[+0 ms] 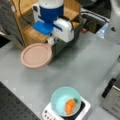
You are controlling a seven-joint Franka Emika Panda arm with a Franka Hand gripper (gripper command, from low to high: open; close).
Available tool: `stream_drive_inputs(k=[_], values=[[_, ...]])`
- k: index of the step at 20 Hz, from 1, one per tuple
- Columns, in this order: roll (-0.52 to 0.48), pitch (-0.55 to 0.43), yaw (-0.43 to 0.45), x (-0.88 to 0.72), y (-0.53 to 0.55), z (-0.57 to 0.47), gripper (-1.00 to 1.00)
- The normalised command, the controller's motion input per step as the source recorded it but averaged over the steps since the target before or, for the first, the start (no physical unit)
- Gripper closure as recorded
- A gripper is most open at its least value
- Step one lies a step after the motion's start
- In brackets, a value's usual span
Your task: Pick up the pan. Place the pan on the table. Pick up the bowl. Place the bowl on the stove.
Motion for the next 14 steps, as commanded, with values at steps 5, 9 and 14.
stream_drive_inputs(k=[5, 9, 14], values=[[-0.145, 0.133, 0.096, 0.58, -0.28, 0.02, 1.00], [-0.086, 0.176, 0.086, 0.57, -0.23, 0.21, 1.00], [-0.083, 0.237, 0.114, 0.59, -0.27, 0.28, 1.00]])
